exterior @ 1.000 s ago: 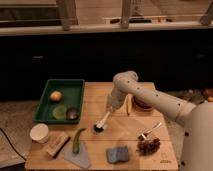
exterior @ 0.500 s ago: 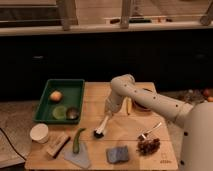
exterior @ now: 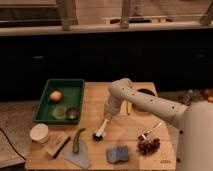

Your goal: Place brush in table surface

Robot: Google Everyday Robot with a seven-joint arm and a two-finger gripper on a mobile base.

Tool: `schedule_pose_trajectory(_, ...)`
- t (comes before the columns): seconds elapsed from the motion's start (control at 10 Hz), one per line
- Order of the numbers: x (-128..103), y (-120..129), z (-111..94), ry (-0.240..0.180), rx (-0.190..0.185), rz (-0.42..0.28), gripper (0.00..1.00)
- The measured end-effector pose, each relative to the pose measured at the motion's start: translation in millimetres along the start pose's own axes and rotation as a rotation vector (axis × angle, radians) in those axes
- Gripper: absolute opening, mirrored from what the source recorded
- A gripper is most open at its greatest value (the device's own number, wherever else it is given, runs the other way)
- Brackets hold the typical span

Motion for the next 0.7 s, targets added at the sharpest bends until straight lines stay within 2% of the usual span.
schedule_pose_trajectory(0.1, 1.8, 1.3, 5.2, -0.003, -0.001, 0.012, 0.02)
schedule_pose_trajectory(0.2, 4.2, 2.1, 7.3, -0.005, 0.002, 0.027, 0.09)
schedule_pose_trajectory(0.4, 7.2, 2.5, 10.8, -0.016, 0.008, 0.055, 0.29)
schedule_pose_trajectory(0.7, 8.0, 2.3, 10.5, -0.017, 0.006, 0.058, 0.57)
